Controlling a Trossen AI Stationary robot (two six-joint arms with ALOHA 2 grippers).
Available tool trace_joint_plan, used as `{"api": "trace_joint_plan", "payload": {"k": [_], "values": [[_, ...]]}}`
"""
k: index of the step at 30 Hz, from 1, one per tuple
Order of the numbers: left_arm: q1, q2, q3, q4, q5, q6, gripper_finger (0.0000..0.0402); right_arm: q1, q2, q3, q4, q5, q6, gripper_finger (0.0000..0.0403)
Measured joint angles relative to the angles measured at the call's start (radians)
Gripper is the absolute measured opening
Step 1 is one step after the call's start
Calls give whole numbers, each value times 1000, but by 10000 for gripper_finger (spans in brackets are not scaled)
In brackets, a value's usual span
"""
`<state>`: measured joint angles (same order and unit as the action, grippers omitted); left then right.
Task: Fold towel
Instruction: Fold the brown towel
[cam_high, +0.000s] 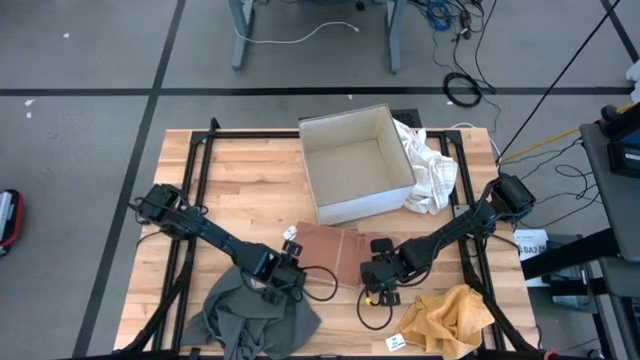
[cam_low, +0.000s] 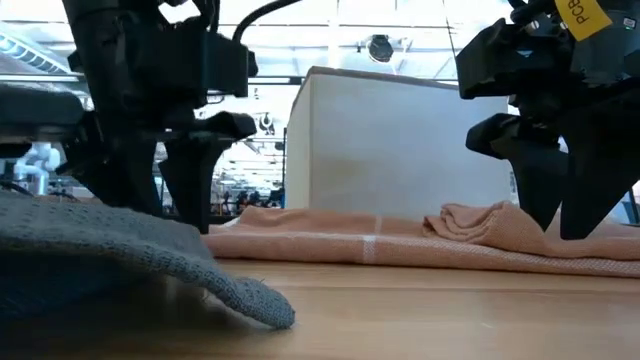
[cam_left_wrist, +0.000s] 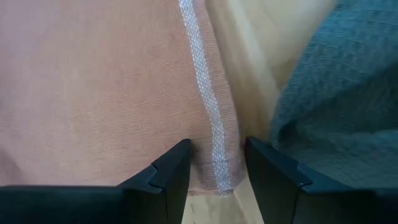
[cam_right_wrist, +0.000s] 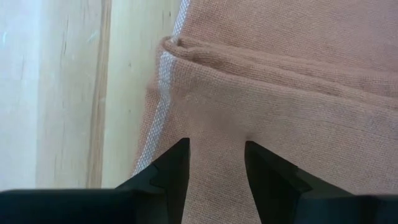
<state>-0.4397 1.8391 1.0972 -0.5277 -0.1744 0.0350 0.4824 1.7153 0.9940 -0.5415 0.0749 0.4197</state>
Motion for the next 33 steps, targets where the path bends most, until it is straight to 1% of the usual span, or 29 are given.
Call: {"api": "trace_joint_plan", "payload": {"k": [2,4,6,10,12,18,22,29,33], "values": [[0,1,0,-1,-21,0,147,0,0,0,0,3,3,141],[0,1,0,-2,-38,7,128,0,0,1,3,4,3,141],[0,1,0,-4,-69,27,101,0,0,1,3,4,4,141],[-8,1,0,-7,-112,80,32,0,0,1,19,4,1,141],[-10,0,0,-8,-140,97,13,0,0,1,29,4,-2,141],[-21,-6,0,1,-217,132,9,-1,0,1,48,4,-6,141],[-43,-7,0,40,-302,174,8,-4,5,1,60,4,-14,141],[-82,-8,0,196,-511,300,7,-18,24,2,79,3,-17,141],[-97,-8,0,337,-613,424,7,-23,37,1,102,1,-20,141]]}}
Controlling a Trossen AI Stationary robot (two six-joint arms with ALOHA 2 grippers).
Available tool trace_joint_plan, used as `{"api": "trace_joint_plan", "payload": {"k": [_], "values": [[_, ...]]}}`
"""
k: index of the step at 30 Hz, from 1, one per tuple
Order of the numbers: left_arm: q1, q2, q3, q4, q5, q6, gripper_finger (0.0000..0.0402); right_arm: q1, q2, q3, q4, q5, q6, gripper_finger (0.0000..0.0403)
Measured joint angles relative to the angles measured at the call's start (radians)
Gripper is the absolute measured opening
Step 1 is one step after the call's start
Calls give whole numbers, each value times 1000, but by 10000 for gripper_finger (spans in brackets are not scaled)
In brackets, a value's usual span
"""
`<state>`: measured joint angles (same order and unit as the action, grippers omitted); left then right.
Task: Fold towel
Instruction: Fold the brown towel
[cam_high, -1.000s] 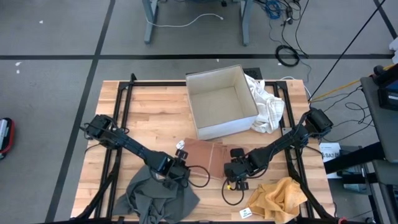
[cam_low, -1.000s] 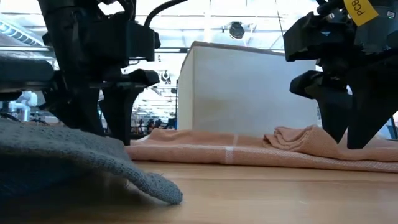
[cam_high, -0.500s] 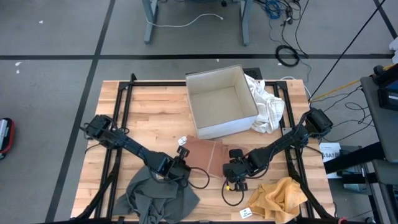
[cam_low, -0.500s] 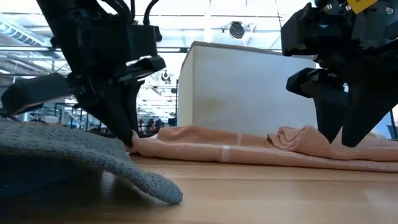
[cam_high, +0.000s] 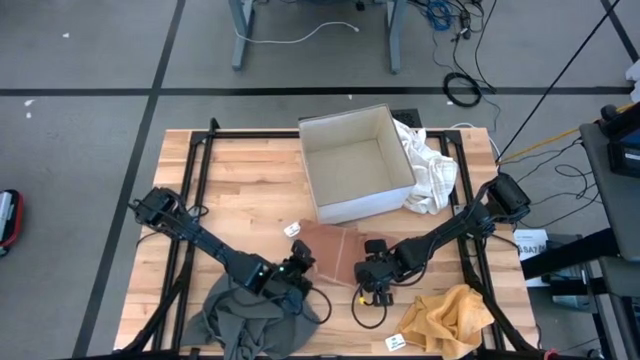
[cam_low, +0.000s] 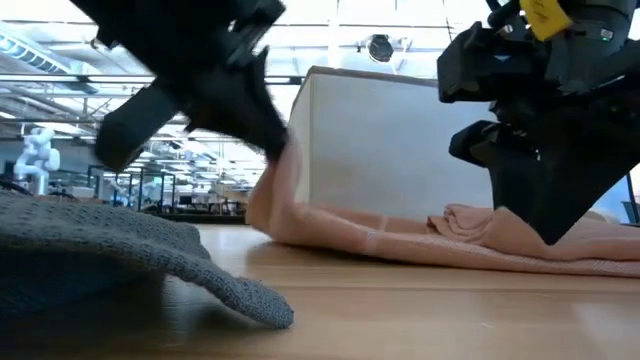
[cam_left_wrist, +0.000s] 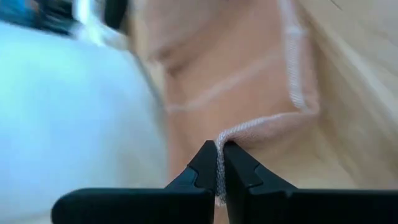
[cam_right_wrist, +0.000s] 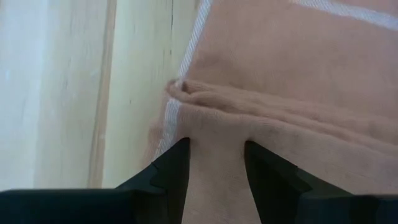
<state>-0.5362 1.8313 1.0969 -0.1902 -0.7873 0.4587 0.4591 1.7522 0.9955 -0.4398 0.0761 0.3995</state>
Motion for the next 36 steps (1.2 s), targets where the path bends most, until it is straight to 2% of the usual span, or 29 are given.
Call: {"api": "trace_joint_plan", "payload": {"k": [7,14,18,23,27,31,36], "values": [[-2,0,0,279,-30,245,7,-3,18,0,48,0,-3,141],[14,-1,0,431,149,314,7,-16,48,0,147,3,-50,141],[22,-1,0,434,173,308,7,-20,52,5,192,6,-91,141],[22,-1,0,435,174,306,7,-11,35,61,84,19,-90,141],[28,-1,0,435,176,302,7,21,25,134,-73,65,-70,141],[37,-1,0,436,176,300,7,50,22,194,-259,87,0,141],[40,-1,0,436,176,300,7,81,22,197,-419,89,131,141]]}}
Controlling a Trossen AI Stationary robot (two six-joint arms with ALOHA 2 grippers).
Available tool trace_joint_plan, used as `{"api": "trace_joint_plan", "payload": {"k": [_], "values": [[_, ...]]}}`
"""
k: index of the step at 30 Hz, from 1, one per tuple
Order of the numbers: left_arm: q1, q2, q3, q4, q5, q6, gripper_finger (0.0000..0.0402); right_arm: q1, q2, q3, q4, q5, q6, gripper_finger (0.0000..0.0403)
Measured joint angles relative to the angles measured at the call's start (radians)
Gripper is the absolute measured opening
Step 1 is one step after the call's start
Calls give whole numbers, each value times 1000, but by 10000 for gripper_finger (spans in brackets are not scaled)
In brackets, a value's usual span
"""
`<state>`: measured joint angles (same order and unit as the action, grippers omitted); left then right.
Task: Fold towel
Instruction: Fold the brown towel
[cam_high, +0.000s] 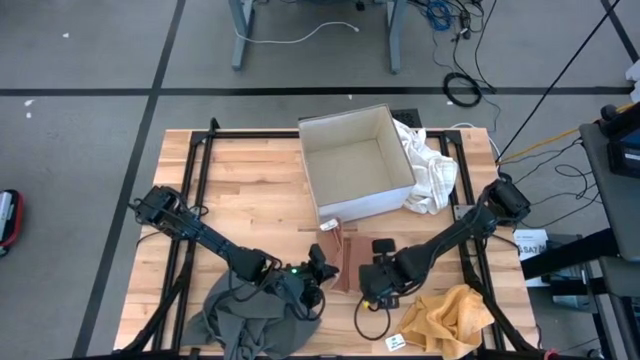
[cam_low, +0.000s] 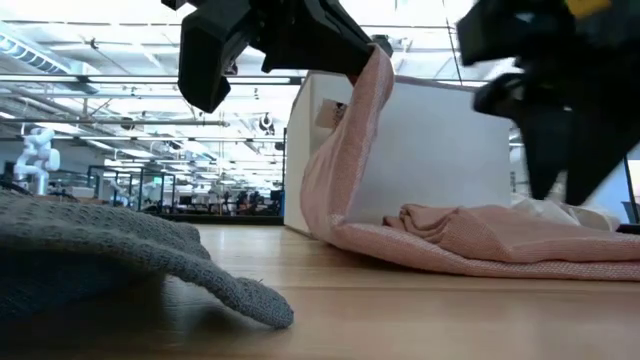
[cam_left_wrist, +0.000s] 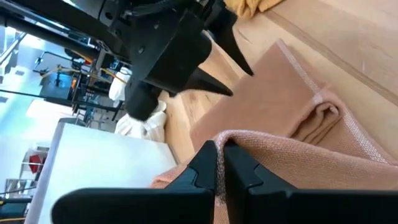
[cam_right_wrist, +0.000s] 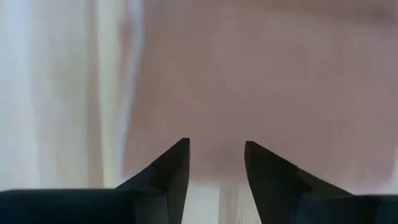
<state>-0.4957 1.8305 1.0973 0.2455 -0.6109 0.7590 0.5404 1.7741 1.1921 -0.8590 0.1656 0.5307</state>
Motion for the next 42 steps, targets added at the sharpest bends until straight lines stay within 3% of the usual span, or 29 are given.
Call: {"api": "trace_joint_plan", "payload": {"k": [5,14,23,34,42], "values": [[0,0,0,0,4,3,7,30,0,-32,-22,19,94,141],[11,0,0,41,55,3,7,22,25,-119,219,12,68,141],[56,0,0,72,235,-25,7,-30,27,-128,376,38,-18,141],[97,0,0,101,312,-62,7,-49,29,-128,385,80,-67,141],[114,0,0,100,396,-97,7,-19,-13,-128,223,179,-17,141]]}}
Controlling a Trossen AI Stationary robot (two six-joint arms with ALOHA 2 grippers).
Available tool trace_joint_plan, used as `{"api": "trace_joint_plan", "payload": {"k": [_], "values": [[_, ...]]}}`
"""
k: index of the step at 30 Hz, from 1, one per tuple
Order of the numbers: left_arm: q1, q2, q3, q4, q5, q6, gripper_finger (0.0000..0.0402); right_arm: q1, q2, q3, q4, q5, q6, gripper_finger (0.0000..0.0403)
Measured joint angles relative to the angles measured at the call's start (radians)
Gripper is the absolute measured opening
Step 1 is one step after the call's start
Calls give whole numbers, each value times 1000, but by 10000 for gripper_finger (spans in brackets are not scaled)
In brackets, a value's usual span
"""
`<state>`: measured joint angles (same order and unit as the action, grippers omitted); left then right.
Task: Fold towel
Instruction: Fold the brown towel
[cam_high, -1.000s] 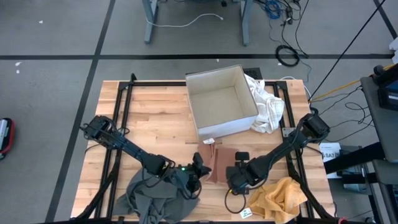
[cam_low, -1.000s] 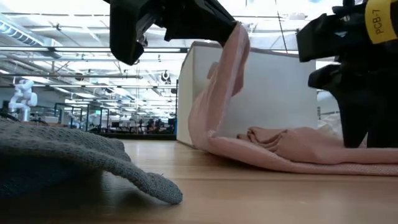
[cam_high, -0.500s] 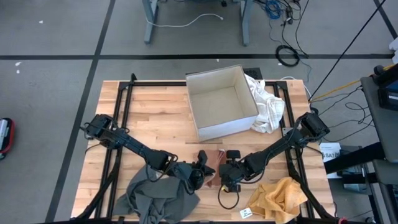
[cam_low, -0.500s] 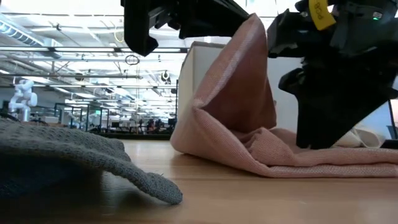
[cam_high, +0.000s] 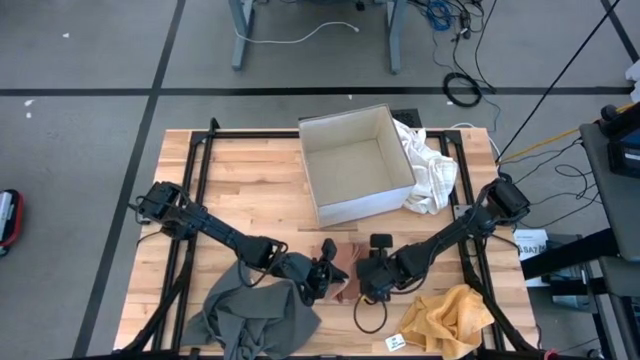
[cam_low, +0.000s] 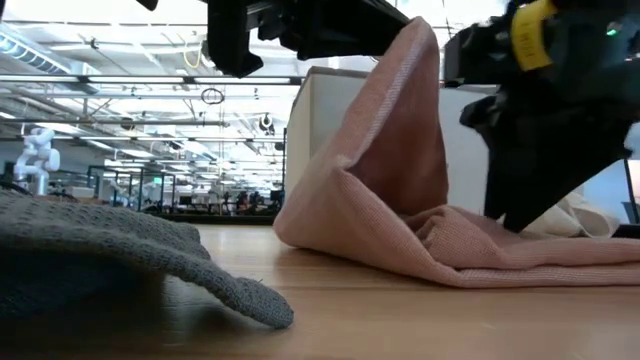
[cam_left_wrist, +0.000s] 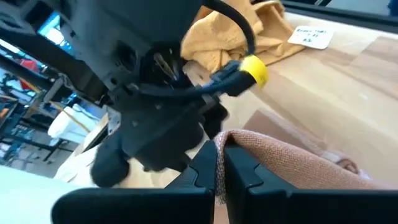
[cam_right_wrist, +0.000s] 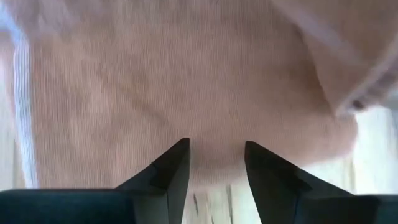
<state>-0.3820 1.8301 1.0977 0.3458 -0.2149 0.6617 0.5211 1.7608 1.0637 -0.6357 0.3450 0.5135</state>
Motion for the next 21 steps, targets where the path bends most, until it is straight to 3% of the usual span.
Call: {"api": "trace_joint_plan", "payload": {"k": [11,17,21], "values": [[5,25,0,-3,22,-6,15,37,-56,0,31,197,-86,146],[4,50,0,-18,22,-7,16,49,-106,0,28,282,-110,201],[7,50,0,-3,21,-5,17,43,-108,0,84,271,-184,245]]}}
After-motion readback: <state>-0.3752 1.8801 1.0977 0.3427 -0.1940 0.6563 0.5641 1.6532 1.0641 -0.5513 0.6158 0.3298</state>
